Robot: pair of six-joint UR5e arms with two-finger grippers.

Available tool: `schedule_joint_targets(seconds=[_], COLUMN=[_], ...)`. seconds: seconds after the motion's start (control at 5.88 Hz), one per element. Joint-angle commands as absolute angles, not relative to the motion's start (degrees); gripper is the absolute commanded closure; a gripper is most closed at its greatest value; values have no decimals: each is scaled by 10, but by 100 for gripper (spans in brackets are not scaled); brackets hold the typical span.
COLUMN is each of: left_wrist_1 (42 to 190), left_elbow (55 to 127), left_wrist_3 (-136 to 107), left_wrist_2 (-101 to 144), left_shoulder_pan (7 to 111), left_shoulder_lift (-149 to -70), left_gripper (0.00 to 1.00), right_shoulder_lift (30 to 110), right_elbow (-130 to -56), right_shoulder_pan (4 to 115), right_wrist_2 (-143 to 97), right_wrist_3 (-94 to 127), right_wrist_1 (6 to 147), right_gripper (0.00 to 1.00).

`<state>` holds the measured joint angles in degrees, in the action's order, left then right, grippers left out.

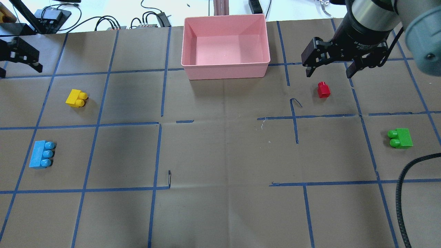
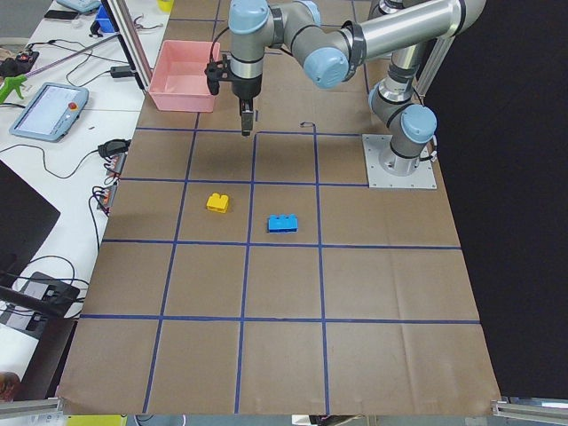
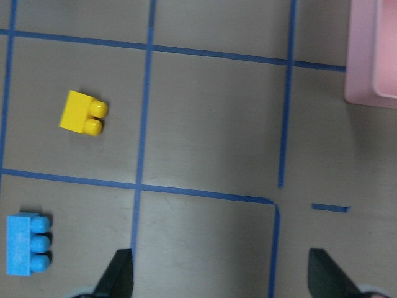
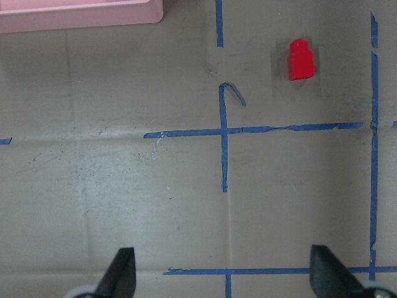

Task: Put all blocks into box

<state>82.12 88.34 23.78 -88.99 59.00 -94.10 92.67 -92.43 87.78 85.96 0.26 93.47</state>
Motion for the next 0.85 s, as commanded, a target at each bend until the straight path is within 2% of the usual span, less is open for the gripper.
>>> schedule_joint_targets(seconds=[0.0,0.17,0.34,0.68], left_wrist_1=[808,802,785,649], left_elbow=[920,943,961,1065], left_wrist_3=[388,435,442,442], left_wrist_2=[-891,-888,-888,-888], left_shoulder_pan=[489,438,432,432], left_shoulder_lift=[-943,-944,-946,-953], left_gripper=[1,1,1,1], right_shoulder_lift=[927,926,924,904], right_elbow=[-928,-930,-931,-946], right_shoulder_pan=[877,876,876,851], right_wrist_2=[860,861,860,875], right_wrist_3=[3,1,5,-77], right_wrist_1=[935,936,940,956], right_gripper=[0,0,0,0])
